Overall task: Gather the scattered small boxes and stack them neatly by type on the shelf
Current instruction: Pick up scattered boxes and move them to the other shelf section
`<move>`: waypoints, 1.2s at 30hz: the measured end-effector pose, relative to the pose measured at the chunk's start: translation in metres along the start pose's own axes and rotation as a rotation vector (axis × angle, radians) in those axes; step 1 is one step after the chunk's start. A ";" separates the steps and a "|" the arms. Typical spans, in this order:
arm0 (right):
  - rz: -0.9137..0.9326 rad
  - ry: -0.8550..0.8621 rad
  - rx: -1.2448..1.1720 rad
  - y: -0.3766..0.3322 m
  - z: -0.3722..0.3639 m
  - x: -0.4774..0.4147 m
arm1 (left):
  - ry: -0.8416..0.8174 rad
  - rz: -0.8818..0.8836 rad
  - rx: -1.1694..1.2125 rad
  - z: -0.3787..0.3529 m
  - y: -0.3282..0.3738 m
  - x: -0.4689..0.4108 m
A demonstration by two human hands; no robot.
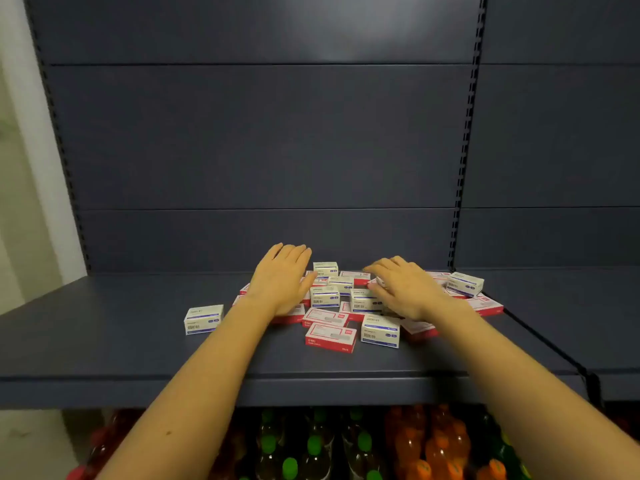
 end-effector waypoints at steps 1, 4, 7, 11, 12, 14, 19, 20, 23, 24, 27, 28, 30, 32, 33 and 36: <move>-0.010 -0.035 -0.020 0.002 0.001 -0.003 | 0.013 -0.007 0.022 0.001 -0.003 -0.003; -0.019 -0.146 -0.049 0.011 0.002 -0.008 | 0.019 -0.034 0.108 -0.001 -0.014 -0.011; -0.021 -0.241 -0.081 0.015 -0.001 -0.010 | -0.029 -0.032 0.200 -0.007 -0.019 -0.016; -0.009 -0.270 -0.137 0.018 -0.005 -0.017 | -0.089 -0.050 0.231 -0.012 -0.024 -0.020; 0.000 -0.281 -0.181 0.018 -0.007 -0.020 | -0.115 -0.064 0.227 -0.014 -0.024 -0.021; 0.021 -0.294 -0.266 0.016 -0.008 -0.021 | -0.164 -0.086 0.237 -0.016 -0.023 -0.023; 0.034 -0.164 -0.348 0.019 0.002 -0.022 | -0.341 -0.144 0.268 -0.022 -0.015 -0.028; 0.029 -0.139 -0.353 0.022 0.004 -0.021 | -0.354 -0.154 0.269 -0.023 -0.013 -0.029; 0.005 -0.109 -0.361 0.029 0.010 -0.017 | -0.380 -0.184 0.245 -0.029 -0.003 -0.034; -0.007 -0.100 -0.360 0.031 0.010 -0.015 | -0.391 -0.187 0.238 -0.030 0.000 -0.035; -0.060 -0.065 -0.353 0.040 0.011 -0.007 | -0.396 -0.177 0.220 -0.028 0.002 -0.041; -0.076 -0.049 -0.347 0.043 0.011 -0.004 | -0.378 -0.176 0.221 -0.025 0.001 -0.044; -0.107 -0.015 -0.330 0.051 0.013 0.004 | -0.319 -0.171 0.258 -0.016 -0.002 -0.048; -0.142 0.012 -0.316 0.060 0.015 0.012 | -0.229 -0.171 0.322 -0.007 -0.002 -0.051; -0.157 0.024 -0.310 0.064 0.017 0.017 | -0.176 -0.176 0.358 -0.003 0.001 -0.052; -0.198 0.053 -0.301 0.077 0.021 0.033 | -0.042 -0.221 0.479 0.012 0.024 -0.054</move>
Point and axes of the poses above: each hand's wrist, its own x-axis away from the middle knuckle, its own z-axis out of the back of the hand, y = z × x, the point moved 2 cm from there along -x, towards the middle knuckle, and after that the axes turned 4 degrees about -y, right-handed, at the moved point
